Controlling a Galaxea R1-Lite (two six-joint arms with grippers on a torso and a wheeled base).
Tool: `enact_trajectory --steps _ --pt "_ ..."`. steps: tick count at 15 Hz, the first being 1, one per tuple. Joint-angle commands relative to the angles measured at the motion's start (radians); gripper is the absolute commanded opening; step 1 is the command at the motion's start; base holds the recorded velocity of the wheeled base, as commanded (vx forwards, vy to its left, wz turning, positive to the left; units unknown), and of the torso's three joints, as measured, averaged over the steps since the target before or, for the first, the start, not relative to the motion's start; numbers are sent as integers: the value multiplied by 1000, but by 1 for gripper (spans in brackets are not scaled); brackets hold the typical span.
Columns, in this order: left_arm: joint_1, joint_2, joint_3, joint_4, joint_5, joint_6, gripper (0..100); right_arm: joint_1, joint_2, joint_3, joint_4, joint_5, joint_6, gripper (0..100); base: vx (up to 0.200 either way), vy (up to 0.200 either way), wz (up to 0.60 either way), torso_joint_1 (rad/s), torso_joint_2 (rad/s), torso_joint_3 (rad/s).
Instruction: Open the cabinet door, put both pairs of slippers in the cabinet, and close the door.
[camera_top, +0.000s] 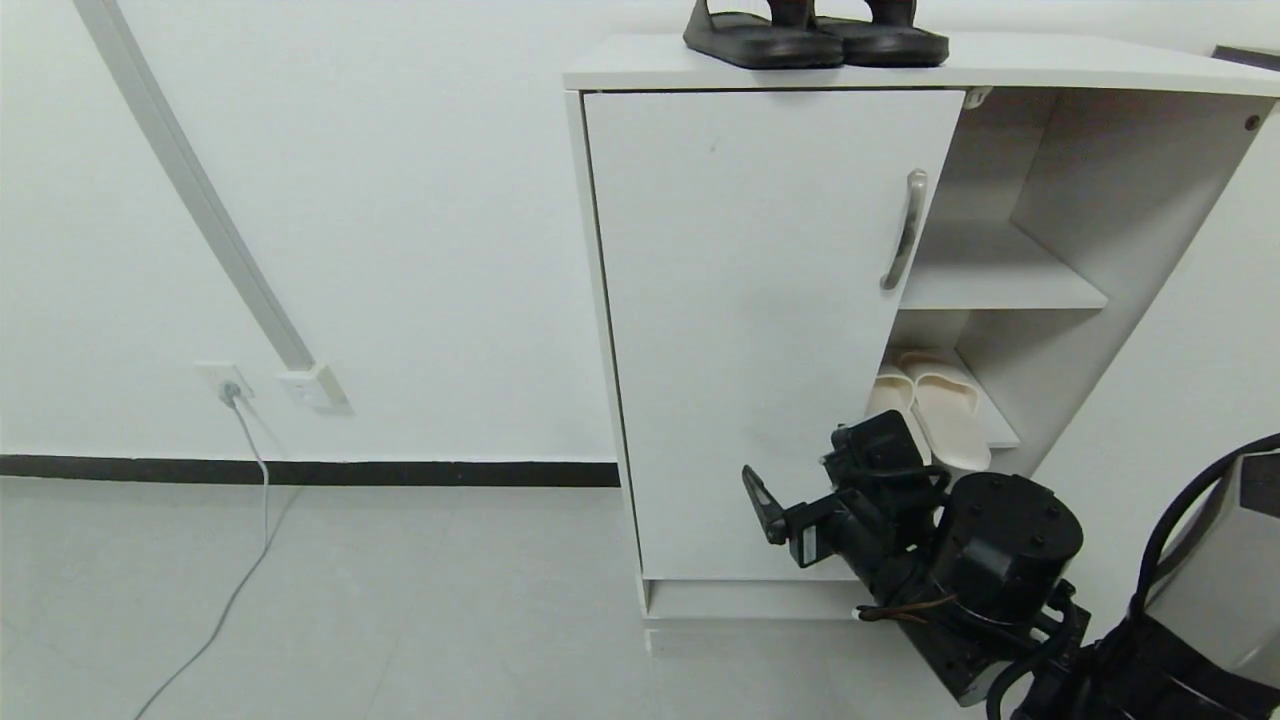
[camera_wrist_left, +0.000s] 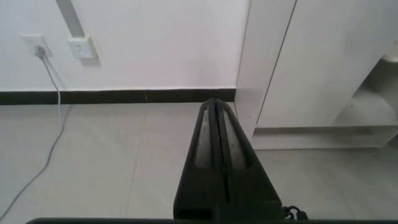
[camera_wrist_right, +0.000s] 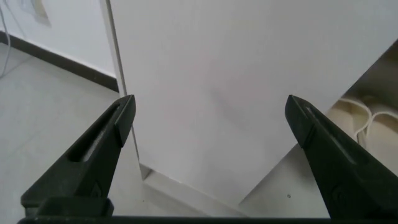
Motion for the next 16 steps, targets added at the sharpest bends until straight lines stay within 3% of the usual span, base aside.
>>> enact_trajectory --steps 1,6,16 --pt "0 1 0 2 0 0 0 -2 9 0 3 -1 -2 100 0 0 0 12 -51 -334" --pt "0 1 0 2 0 0 0 -2 9 0 3 -1 -5 100 0 0 0 48 -483 -363" --pt "0 1 -1 2 0 0 0 0 6 8 3 -1 -5 100 0 0 0 144 -471 -329"
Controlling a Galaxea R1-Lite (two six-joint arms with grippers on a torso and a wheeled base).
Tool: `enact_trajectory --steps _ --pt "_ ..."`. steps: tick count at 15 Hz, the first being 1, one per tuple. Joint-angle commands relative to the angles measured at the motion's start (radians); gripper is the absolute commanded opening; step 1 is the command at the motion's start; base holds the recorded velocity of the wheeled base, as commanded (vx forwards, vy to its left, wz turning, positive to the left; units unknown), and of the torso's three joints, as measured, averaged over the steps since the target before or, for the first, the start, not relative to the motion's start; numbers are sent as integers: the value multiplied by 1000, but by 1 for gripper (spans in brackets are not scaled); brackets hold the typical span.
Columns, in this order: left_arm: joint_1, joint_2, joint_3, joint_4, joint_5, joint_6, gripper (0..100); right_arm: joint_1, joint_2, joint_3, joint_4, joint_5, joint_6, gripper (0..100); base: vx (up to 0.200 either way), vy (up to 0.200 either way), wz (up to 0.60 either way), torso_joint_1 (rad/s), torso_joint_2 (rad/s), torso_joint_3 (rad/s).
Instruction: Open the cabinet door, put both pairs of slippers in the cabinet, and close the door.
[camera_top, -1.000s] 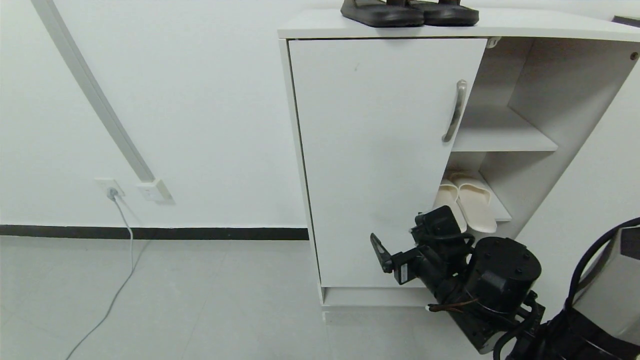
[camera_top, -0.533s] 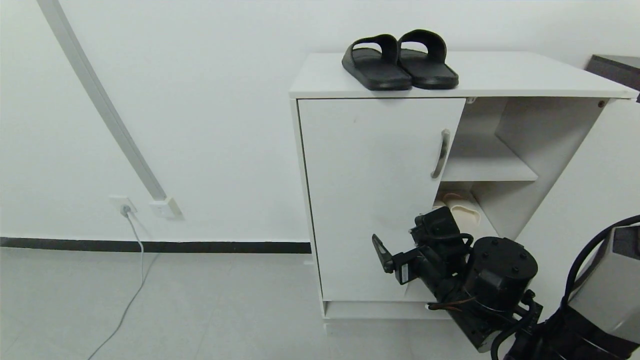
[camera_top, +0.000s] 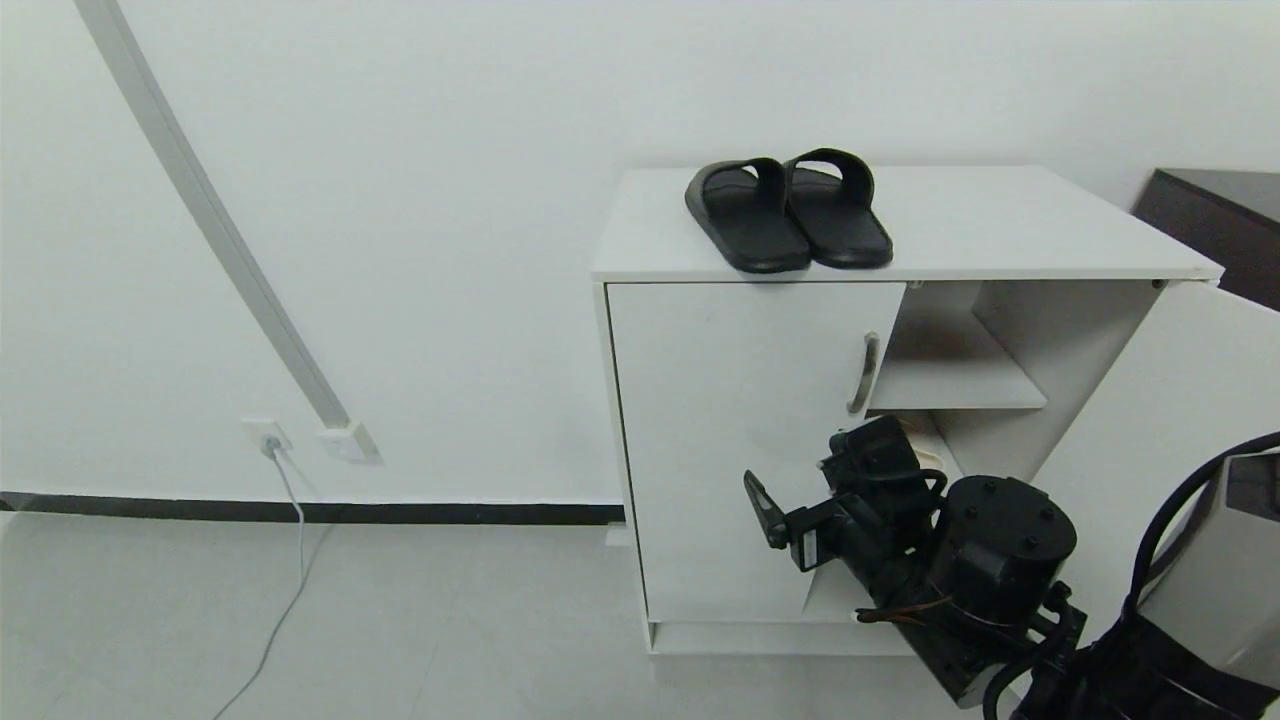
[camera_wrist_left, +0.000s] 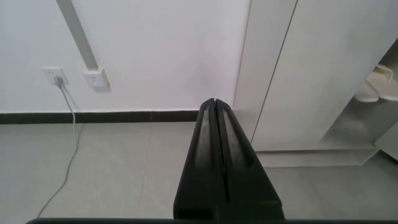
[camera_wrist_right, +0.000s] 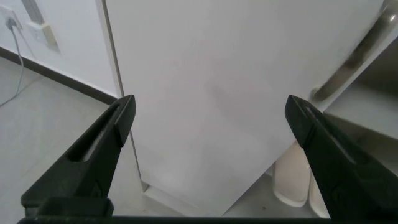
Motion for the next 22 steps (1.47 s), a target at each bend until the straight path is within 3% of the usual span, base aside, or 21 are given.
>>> enact_trajectory --steps 1,7,22 --pt "0 1 0 0 0 0 0 0 2 3 0 1 0 100 0 0 0 173 -491 -310" --pt "0 1 0 0 -4 13 0 -1 0 9 0 -1 0 100 0 0 0 201 -516 -313" --pt "0 1 0 0 -6 3 0 -12 2 12 -23 18 3 100 0 0 0 227 -511 -284"
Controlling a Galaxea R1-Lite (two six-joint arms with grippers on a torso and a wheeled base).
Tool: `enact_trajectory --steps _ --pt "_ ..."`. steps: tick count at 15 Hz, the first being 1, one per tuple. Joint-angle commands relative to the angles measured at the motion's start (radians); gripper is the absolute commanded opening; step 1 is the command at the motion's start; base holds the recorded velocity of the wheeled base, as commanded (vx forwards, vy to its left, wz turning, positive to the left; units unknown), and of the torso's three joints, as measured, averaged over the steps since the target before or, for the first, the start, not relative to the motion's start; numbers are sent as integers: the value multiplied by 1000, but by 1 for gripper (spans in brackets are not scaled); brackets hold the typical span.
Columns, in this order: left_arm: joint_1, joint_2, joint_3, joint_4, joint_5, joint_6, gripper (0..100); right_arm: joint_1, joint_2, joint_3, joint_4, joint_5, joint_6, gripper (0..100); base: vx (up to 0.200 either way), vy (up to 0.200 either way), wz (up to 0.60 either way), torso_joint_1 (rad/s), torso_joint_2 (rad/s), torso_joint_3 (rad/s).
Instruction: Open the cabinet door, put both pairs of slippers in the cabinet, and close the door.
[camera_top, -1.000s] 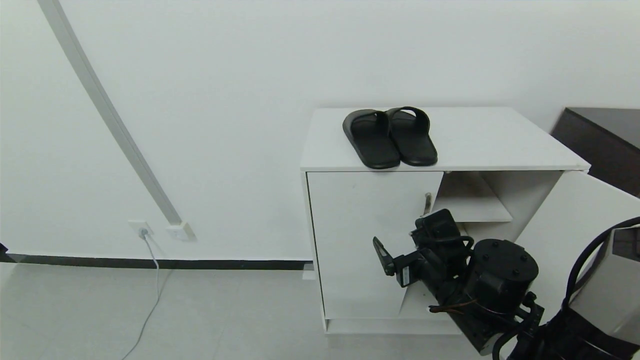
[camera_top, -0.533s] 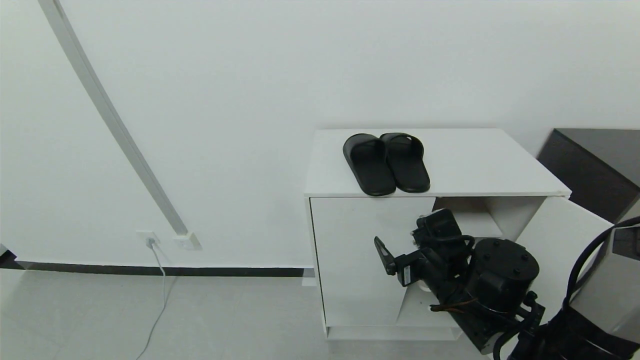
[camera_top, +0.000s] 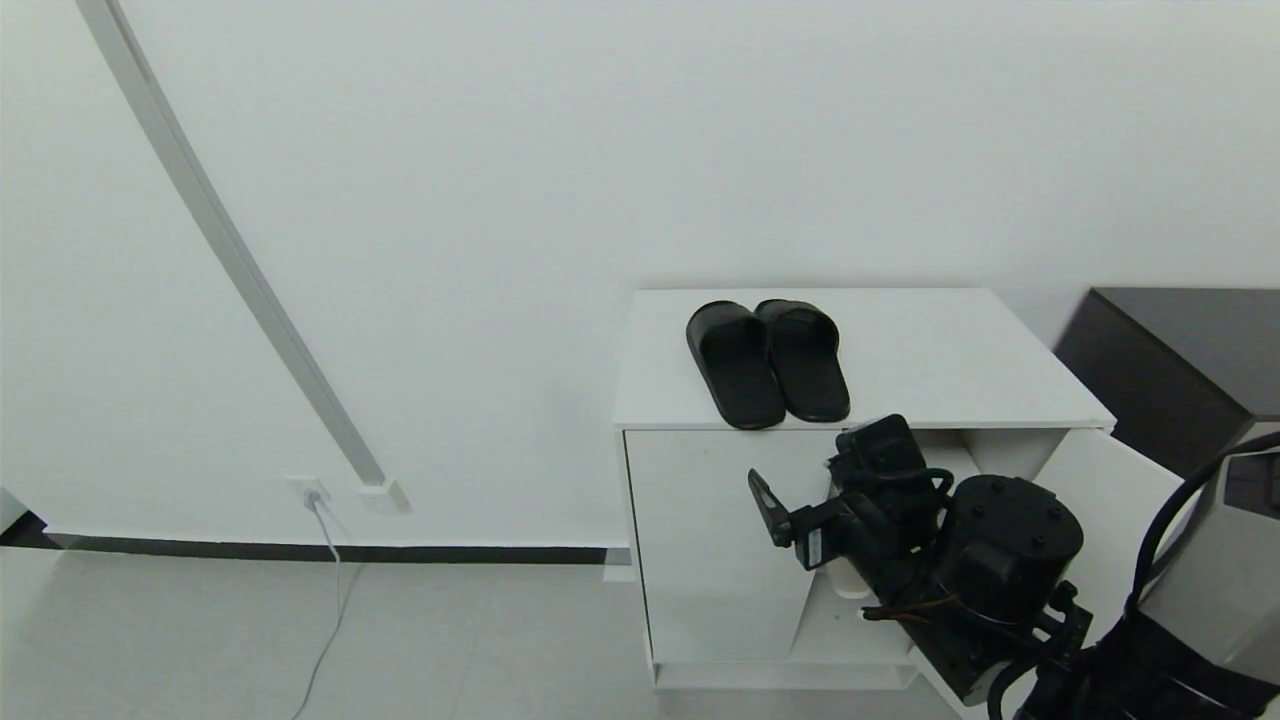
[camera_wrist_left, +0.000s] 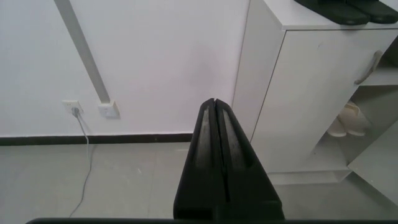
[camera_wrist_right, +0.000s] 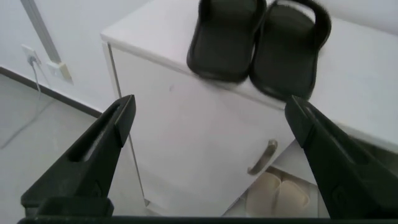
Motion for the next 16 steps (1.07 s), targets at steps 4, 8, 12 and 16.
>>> enact_trajectory --steps 4,8,12,16 --pt "1 1 0 1 0 -5 0 -6 14 -13 -3 10 -38 100 0 0 0 21 -60 -29" --pt "1 1 0 1 0 -11 0 -35 -127 -231 409 -13 81 100 0 0 0 0 0 0" --pt "1 1 0 1 0 -11 0 -13 -267 -535 1040 -111 316 100 0 0 0 0 0 0" --pt "1 1 0 1 2 -11 0 4 -223 -483 1021 -143 422 100 0 0 0 0 0 0"
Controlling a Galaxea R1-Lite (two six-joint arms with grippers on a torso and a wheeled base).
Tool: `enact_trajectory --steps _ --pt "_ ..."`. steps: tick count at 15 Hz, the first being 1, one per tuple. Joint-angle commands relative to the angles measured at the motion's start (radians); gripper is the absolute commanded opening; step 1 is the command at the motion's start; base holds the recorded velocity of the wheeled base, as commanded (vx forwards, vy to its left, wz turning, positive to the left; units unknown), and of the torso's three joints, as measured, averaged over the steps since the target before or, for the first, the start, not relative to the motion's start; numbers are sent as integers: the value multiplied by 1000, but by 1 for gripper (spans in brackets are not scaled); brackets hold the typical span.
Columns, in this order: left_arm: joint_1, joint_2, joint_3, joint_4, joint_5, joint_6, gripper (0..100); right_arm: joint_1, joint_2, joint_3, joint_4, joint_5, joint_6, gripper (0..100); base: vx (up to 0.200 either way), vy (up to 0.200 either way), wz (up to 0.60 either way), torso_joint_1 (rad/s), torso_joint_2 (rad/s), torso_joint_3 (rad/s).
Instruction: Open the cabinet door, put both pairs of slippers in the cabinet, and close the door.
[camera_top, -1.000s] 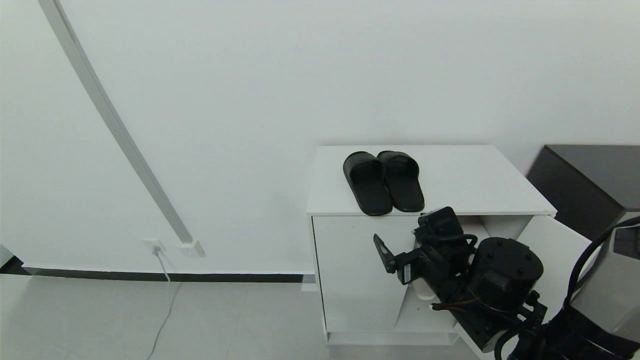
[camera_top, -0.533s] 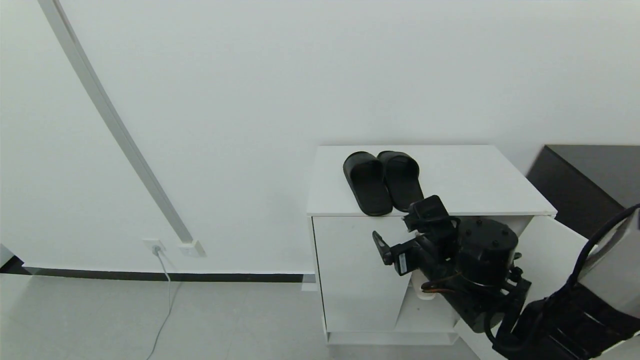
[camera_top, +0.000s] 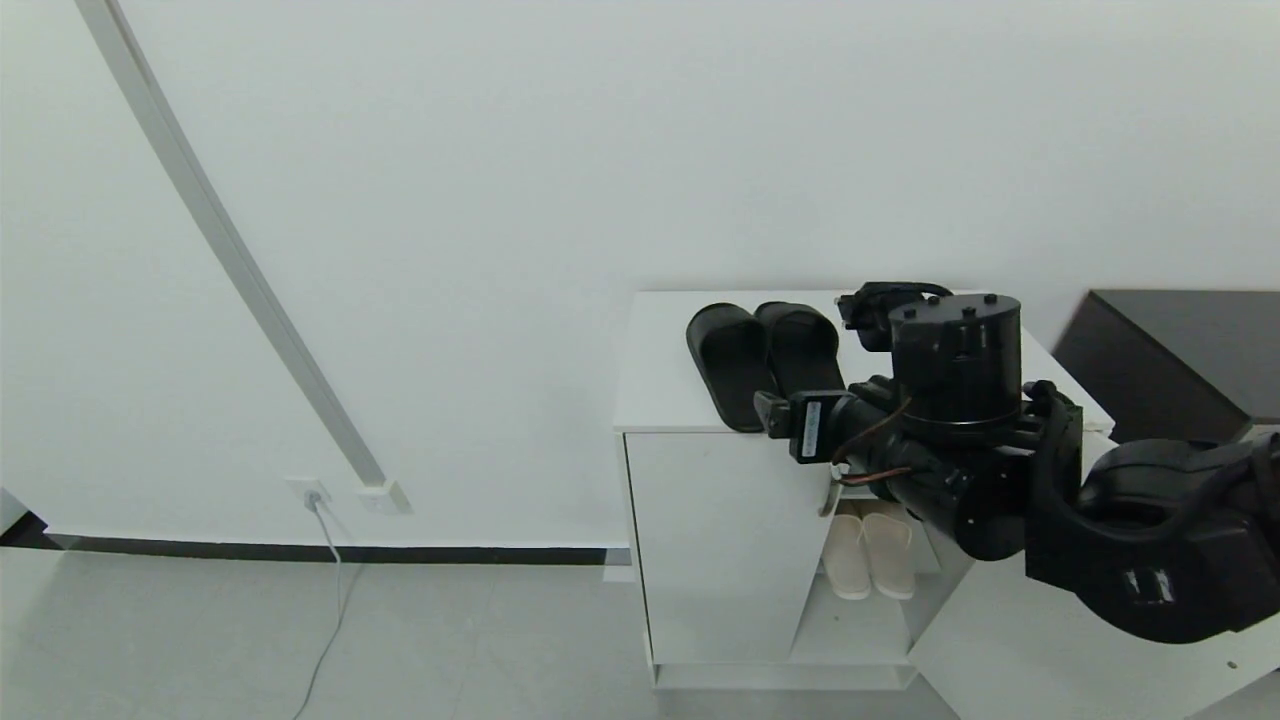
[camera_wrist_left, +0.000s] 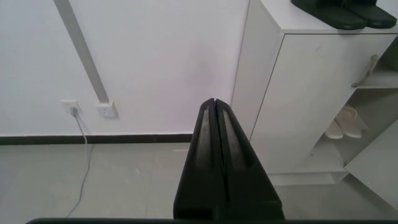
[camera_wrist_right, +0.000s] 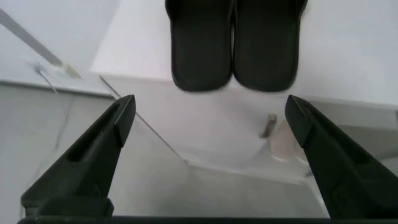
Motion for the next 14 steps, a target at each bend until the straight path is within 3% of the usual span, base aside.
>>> enact_trajectory --steps 1,4,11,14 --pt "0 1 0 0 0 0 0 1 15 25 -50 -3 -15 100 0 0 0 0 0 0" --pt "0 1 0 0 0 0 0 -3 28 46 -86 -3 -44 100 0 0 0 0 0 0" --pt "0 1 0 0 -2 0 0 -26 87 57 -128 -3 -50 100 200 0 0 4 1 3" --pt "0 1 0 0 -2 0 0 -43 166 61 -227 1 -60 100 133 0 0 -2 2 2"
